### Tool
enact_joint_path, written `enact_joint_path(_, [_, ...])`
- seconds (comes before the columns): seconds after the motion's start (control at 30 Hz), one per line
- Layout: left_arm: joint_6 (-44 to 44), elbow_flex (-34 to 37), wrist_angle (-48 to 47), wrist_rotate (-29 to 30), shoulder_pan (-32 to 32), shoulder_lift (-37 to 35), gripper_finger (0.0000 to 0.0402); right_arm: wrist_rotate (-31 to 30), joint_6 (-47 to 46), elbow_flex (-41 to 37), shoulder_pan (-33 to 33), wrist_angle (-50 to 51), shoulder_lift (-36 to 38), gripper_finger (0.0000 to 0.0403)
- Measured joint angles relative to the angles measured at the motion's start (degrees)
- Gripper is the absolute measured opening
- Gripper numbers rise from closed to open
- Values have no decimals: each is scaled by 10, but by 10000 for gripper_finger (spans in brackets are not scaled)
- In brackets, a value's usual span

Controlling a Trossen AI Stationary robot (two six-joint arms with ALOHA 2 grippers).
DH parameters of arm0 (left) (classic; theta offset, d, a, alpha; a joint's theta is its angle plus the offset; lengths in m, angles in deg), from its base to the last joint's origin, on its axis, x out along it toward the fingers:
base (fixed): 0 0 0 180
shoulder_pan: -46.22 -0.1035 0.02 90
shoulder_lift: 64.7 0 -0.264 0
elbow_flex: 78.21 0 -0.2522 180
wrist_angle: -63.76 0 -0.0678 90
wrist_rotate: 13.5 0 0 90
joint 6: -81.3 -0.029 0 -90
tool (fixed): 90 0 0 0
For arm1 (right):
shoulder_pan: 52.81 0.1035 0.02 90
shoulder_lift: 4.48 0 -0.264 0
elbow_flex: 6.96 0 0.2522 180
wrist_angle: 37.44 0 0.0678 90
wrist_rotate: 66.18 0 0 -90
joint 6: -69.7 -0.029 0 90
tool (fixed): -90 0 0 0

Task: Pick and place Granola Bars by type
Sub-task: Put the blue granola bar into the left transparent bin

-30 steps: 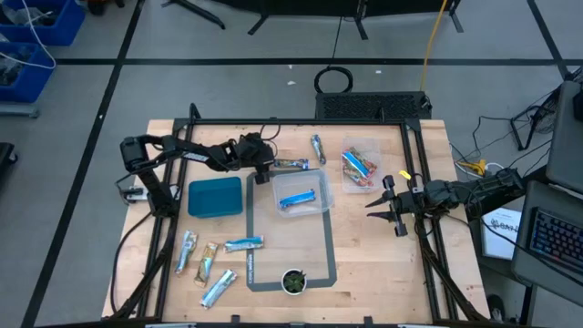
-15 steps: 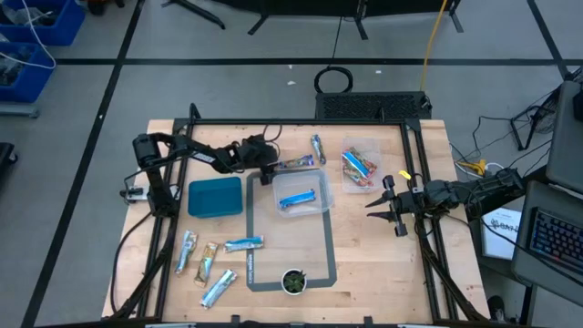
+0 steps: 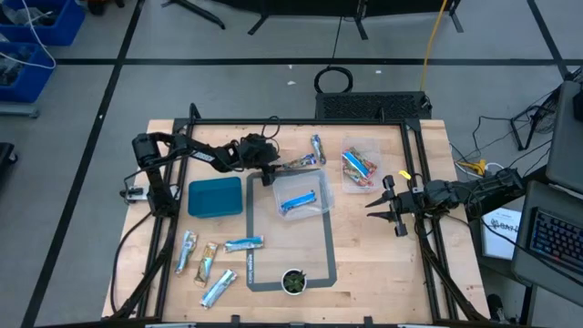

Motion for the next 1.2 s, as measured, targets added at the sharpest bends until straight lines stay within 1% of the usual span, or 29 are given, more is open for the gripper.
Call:
enact_joint_path(0.13, [8,0,-1,-17,0,0,172,0,0,0,0,0,0,94])
enact_joint_path(0.33, [27,0,-3,-21,0,0,172,0,0,0,0,0,0,95])
enact_joint_path(0.53, [41,0,-3,-61,0,0,173,0,0,0,0,0,0,94])
enact_joint_path(0.67, [54,0,-2,-74,0,0,172,0,0,0,0,0,0,95])
enact_joint_path(0.97, [68,0,-2,-79,0,0,173,0,0,0,0,0,0,95])
enact_joint_path(1.2, [86,0,0,-143,2,0,173,0,0,0,0,0,0,94])
